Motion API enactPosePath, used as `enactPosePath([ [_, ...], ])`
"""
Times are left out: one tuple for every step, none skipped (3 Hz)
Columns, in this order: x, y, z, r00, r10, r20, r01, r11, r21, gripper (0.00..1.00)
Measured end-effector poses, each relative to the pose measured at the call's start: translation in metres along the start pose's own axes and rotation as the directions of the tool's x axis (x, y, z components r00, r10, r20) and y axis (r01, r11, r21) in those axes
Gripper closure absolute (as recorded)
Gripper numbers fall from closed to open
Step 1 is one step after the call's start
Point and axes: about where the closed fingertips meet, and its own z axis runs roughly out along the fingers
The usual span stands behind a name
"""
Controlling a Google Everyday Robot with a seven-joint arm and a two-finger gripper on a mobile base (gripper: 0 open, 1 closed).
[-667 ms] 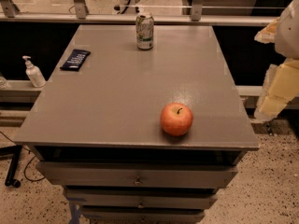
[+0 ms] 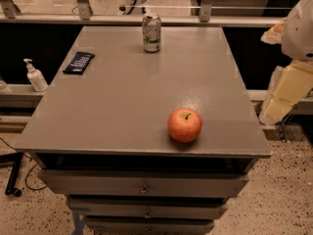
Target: Move rxbar blueberry near 7up can
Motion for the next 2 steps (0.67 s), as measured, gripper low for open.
enactPosePath([
  [-0.027, -0.010, 0.018, 0.994, 0.024, 0.105, -0.022, 0.9996, -0.019, 0.00],
  [-0.080, -0.021, 0.051, 0.956, 0.074, 0.284, -0.053, 0.9955, -0.078, 0.00],
])
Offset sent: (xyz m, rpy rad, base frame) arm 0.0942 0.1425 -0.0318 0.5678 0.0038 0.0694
